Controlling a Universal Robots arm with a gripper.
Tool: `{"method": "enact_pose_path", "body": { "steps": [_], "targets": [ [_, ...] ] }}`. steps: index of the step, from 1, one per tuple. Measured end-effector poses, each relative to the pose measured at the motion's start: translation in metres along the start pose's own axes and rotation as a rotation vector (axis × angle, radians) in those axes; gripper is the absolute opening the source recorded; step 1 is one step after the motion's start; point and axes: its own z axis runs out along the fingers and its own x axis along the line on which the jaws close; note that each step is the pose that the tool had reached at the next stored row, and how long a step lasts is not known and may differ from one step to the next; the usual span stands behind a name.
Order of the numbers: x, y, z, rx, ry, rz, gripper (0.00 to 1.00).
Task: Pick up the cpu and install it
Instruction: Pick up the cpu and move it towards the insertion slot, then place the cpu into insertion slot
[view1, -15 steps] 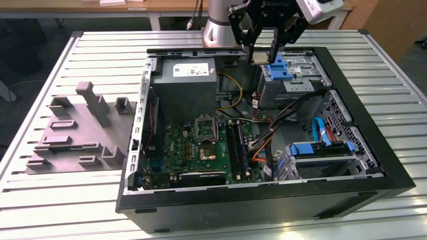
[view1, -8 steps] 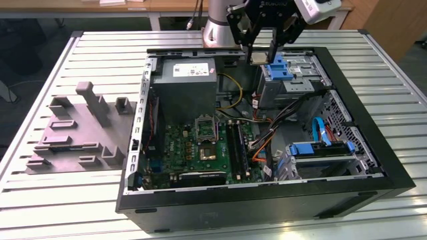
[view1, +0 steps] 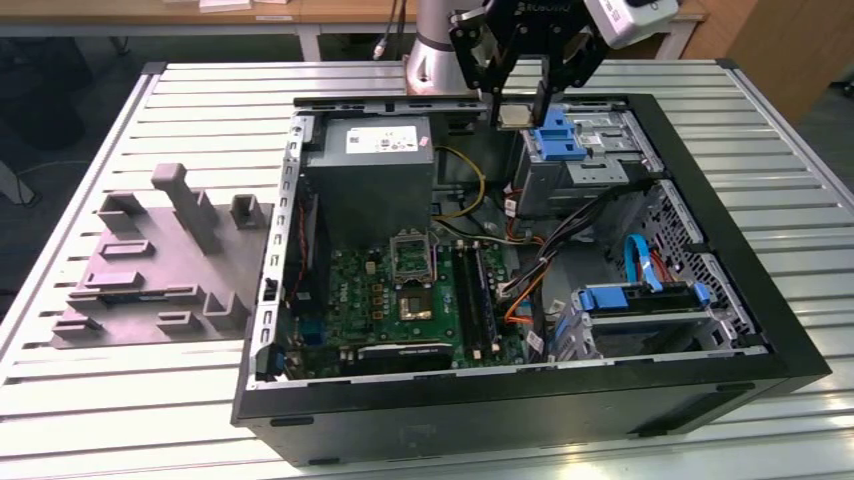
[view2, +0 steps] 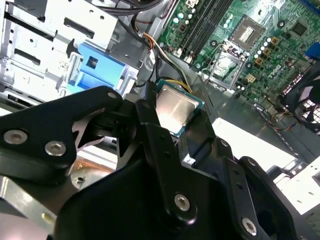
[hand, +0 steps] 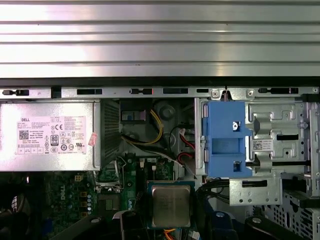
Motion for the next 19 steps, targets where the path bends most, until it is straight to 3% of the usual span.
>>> {"method": "enact_pose_path", "body": {
  "steps": [4,7,19],
  "targets": [
    [0.0003,0.0000,0.0000,0.0000,0.0000,0.000,0.47],
    [0.0068,-0.0002,-0.0001,0.0000,0.0000,0.000,0.47],
    [0.0076,-0.0002,-0.0001,0.0000,0.0000,0.000,0.47]
  ]
}}
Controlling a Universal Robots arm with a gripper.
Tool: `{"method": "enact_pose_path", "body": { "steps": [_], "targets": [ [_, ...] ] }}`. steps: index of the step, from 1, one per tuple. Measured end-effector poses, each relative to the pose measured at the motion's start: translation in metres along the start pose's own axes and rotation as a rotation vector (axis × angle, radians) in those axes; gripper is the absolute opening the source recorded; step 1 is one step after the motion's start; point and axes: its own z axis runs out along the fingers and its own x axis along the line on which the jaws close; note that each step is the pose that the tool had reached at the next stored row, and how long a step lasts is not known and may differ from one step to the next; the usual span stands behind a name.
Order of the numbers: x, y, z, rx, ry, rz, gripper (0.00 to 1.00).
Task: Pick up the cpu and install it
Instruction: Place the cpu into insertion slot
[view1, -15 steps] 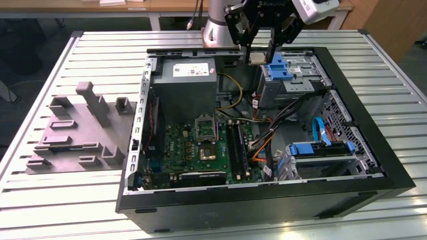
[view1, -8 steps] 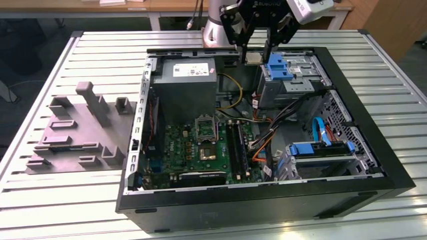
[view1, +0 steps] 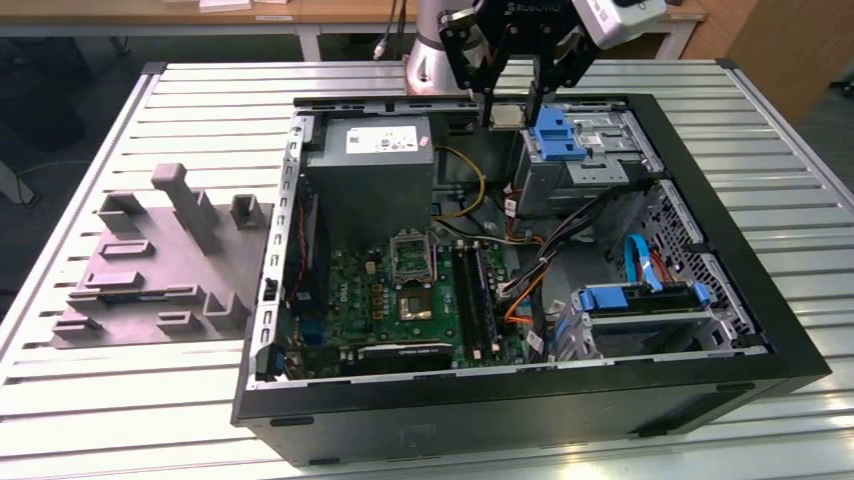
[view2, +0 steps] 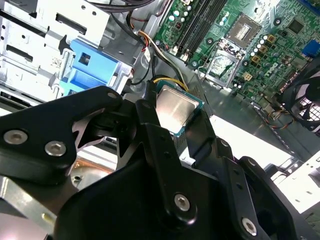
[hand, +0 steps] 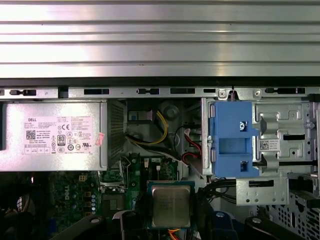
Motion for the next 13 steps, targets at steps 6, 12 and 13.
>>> {"method": "enact_pose_path", "body": {
  "steps": [6,12,13],
  "targets": [
    [0.0016,-0.0007,0.0000,0.0000,0.0000,0.000,0.47],
    [0.0113,-0.0038,0.0002,0.0000,0.0000,0.000,0.47],
    [0.0136,-0.0046,0.0002,0.0000,0.0000,0.000,0.47]
  ]
}}
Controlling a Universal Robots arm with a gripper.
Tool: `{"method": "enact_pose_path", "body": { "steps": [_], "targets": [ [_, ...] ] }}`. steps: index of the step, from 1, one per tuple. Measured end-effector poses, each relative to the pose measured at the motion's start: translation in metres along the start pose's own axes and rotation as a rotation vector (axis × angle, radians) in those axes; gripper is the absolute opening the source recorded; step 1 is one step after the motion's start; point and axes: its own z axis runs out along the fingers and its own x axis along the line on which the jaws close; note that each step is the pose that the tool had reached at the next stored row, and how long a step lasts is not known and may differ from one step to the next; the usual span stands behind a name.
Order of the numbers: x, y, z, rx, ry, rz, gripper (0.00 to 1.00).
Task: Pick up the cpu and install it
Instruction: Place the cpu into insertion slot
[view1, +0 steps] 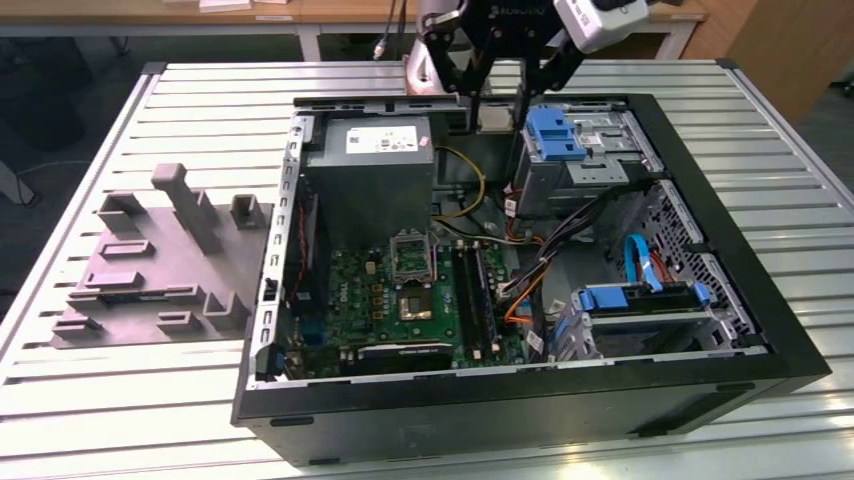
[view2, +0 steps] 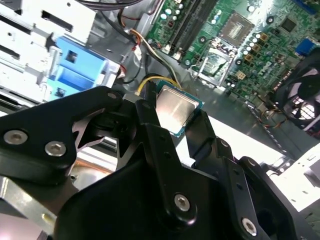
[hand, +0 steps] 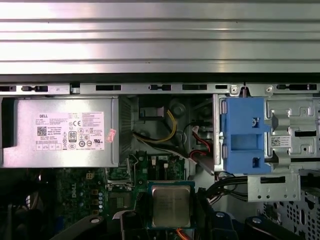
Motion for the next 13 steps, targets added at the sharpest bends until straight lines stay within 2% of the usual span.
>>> {"method": "enact_pose_path", "body": {
  "steps": [3,7,10,13],
  "targets": [
    [0.0066,-0.0028,0.0005,0.0000,0.0000,-0.001,0.47],
    [0.0086,-0.0112,0.0041,-0.0001,0.0002,-0.002,0.47],
    [0.0111,-0.0148,0.0074,-0.0001,0.0036,-0.002,0.47],
    [0.0170,-0.0171,0.0109,0.0001,0.0072,-0.002,0.47]
  ]
}}
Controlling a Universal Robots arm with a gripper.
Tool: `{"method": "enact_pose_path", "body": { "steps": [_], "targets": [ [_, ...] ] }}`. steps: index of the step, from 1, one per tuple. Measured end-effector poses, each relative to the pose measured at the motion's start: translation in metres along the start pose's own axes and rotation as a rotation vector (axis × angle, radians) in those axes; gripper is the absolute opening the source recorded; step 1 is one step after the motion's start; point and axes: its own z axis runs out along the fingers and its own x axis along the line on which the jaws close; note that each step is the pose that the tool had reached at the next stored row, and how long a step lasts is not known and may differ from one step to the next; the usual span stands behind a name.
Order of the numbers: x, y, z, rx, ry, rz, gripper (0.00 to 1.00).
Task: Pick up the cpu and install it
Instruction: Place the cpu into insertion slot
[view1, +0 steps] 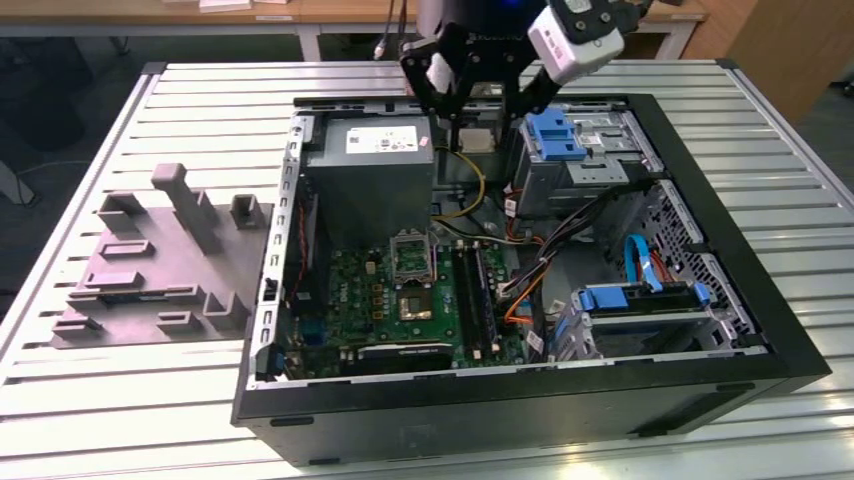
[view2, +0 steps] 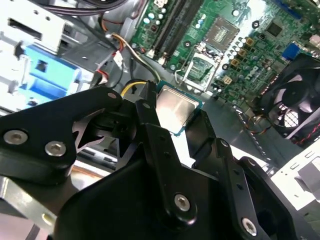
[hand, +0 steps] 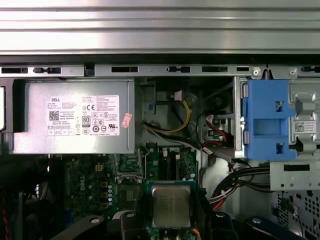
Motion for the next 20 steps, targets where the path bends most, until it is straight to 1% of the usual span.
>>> {"method": "enact_pose_path", "body": {
  "steps": [4,6,20],
  "targets": [
    [0.0070,-0.0020,0.0048,0.0001,0.0060,0.000,0.47],
    [0.0090,-0.0023,0.0055,0.0006,0.0069,0.000,0.47],
    [0.0098,-0.0024,0.0058,0.0003,0.0068,0.002,0.47]
  ]
}}
